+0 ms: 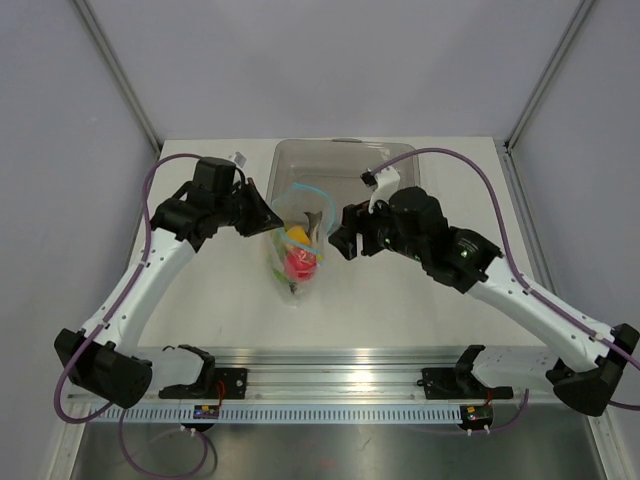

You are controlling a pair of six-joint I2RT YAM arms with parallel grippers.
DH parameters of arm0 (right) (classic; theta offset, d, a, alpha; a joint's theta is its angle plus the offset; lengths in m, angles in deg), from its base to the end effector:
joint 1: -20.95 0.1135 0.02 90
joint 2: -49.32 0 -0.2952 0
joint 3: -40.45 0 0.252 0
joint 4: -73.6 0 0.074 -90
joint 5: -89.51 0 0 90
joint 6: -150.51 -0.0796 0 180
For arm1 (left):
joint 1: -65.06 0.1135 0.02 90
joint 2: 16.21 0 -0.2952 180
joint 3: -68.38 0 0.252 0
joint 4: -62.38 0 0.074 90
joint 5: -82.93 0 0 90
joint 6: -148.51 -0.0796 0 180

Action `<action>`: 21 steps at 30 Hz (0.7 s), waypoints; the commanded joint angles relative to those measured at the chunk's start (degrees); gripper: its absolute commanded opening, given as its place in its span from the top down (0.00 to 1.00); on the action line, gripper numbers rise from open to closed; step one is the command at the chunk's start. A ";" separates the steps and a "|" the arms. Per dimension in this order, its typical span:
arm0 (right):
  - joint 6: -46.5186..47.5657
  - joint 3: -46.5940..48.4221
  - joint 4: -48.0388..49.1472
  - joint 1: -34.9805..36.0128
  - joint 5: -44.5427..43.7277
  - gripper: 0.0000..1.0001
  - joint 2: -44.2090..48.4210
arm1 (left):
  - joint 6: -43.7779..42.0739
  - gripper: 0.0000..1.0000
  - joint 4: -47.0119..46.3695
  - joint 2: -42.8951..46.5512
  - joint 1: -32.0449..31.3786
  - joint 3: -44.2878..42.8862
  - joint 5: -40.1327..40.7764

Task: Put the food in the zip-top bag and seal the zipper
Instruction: Adjust the zipper food storage bag at the center of the board.

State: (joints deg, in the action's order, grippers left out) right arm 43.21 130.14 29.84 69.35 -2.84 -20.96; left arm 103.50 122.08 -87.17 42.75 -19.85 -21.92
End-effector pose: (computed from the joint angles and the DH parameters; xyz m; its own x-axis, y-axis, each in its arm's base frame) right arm 0.2003 0.2206 0.4118 -0.4762 -0.0888 -0.8749 -0.6083 0.7517 0.2548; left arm 0.2474 -0.1236 0.3655 -0.8246 -0.4003 -0.3998 -0.0580 0.7627 -0.6441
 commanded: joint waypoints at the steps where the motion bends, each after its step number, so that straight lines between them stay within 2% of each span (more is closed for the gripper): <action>1: 0.07 -7.53 6.32 3.44 1.73 0.27 4.09 | 1.33 1.00 -3.57 -1.02 0.07 -4.38 0.35; 4: 0.69 -11.05 6.34 6.70 0.60 0.26 5.86 | 1.68 1.00 -3.92 -1.55 0.07 -4.82 0.79; 7: -1.23 -11.50 5.55 8.54 -1.16 0.25 3.76 | 2.03 1.00 -4.45 -1.99 0.07 -4.73 0.53; 10: -3.96 -12.54 8.25 11.26 -5.20 0.29 2.43 | 2.29 1.00 -4.88 -1.99 0.07 -4.47 0.17; 15: -7.31 -18.17 17.13 13.64 -12.05 0.47 1.55 | 2.12 1.00 -4.80 -1.73 0.07 -4.21 0.18; 21: -6.25 -18.62 23.73 14.70 -16.89 0.58 -2.40 | 1.85 1.00 -4.71 -1.02 0.07 -3.85 -0.09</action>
State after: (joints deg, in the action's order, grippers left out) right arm 37.48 111.26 45.76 83.32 -14.42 -22.53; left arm 105.12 120.18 -89.29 42.75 -21.89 -21.70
